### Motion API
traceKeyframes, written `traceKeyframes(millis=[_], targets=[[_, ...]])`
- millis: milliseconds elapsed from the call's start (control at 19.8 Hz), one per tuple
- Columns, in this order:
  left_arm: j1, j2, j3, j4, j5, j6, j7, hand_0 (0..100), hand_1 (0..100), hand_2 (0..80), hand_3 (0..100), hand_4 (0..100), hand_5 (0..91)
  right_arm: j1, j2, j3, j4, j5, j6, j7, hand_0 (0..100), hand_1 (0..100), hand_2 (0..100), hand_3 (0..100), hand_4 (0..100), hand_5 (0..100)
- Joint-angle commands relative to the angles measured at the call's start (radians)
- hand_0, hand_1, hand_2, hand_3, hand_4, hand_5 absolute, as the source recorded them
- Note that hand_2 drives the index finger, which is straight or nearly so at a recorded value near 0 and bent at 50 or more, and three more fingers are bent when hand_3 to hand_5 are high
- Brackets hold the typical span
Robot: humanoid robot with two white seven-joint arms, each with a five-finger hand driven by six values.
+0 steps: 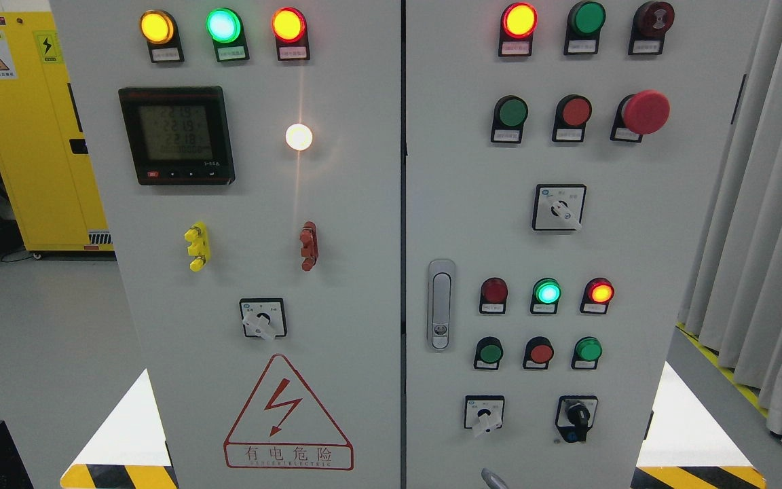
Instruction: Press green start button
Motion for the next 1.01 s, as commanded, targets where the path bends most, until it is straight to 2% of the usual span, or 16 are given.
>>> traceKeyframes(millis=[0, 303, 404, 455, 556, 606, 657, 707, 758, 808, 859, 960], targets=[[0.000, 0.000, 0.000, 0.000, 0.000, 0.001, 0.000, 12, 56, 0.0, 0, 0, 0.0, 0.004, -0.014, -0.010, -0.002, 0.000, 0.000, 0.001, 67, 73, 0, 15, 22, 16], [0.001, 0.000, 0.000, 0.000, 0.000, 0.001, 0.000, 12, 56, 0.0, 0, 0, 0.0, 0.002, -0.012, -0.012, -0.009, 0.025, 0.003, -0.001, 67, 73, 0, 15, 22, 16], [0.000, 0.000, 0.000, 0.000, 0.000, 0.001, 0.000, 12, 56, 0.0, 0, 0, 0.0, 0.004, -0.009, -0.042, -0.019, 0.104, 0.000, -0.013, 61, 74, 0, 15, 22, 17], [0.000, 0.000, 0.000, -0.001, 0.000, 0.001, 0.000, 12, 56, 0.0, 0, 0, 0.0, 0.002, -0.009, -0.061, -0.025, 0.167, 0.000, -0.036, 54, 76, 0, 17, 27, 24], [0.000, 0.000, 0.000, 0.000, 0.000, 0.001, 0.000, 12, 56, 0.0, 0, 0, 0.0, -0.008, -0.008, -0.087, -0.038, 0.277, 0.000, -0.065, 51, 79, 0, 26, 37, 33], [0.000, 0.000, 0.000, -0.001, 0.000, 0.001, 0.000, 12, 56, 0.0, 0, 0, 0.0, -0.013, -0.008, -0.102, -0.044, 0.319, 0.000, -0.064, 51, 81, 0, 39, 51, 46], [0.000, 0.000, 0.000, 0.000, 0.000, 0.001, 0.000, 12, 56, 0.0, 0, 0, 0.0, -0.025, -0.009, -0.117, -0.050, 0.350, 0.000, -0.062, 53, 82, 0, 44, 57, 52], [0.000, 0.000, 0.000, 0.000, 0.000, 0.001, 0.000, 12, 56, 0.0, 0, 0, 0.0, -0.046, -0.009, -0.125, -0.050, 0.380, 0.003, -0.061, 54, 84, 0, 60, 74, 75], [0.001, 0.000, 0.000, 0.000, 0.000, 0.001, 0.000, 12, 56, 0.0, 0, 0, 0.0, -0.065, -0.008, -0.134, -0.049, 0.417, 0.004, -0.059, 56, 86, 0, 62, 78, 79], [0.000, 0.000, 0.000, 0.000, 0.000, 0.001, 0.000, 12, 56, 0.0, 0, 0, 0.0, -0.082, -0.009, -0.153, -0.045, 0.475, 0.004, -0.056, 60, 89, 0, 74, 87, 91], [0.000, 0.000, 0.000, 0.000, 0.000, 0.001, 0.000, 12, 56, 0.0, 0, 0, 0.0, -0.103, -0.009, -0.182, -0.044, 0.561, 0.001, -0.050, 65, 90, 0, 82, 92, 95], [0.000, 0.000, 0.000, -0.001, 0.000, 0.001, 0.000, 12, 56, 0.0, 0, 0, 0.0, -0.149, -0.009, -0.238, -0.041, 0.739, -0.004, -0.035, 66, 90, 0, 88, 99, 99]])
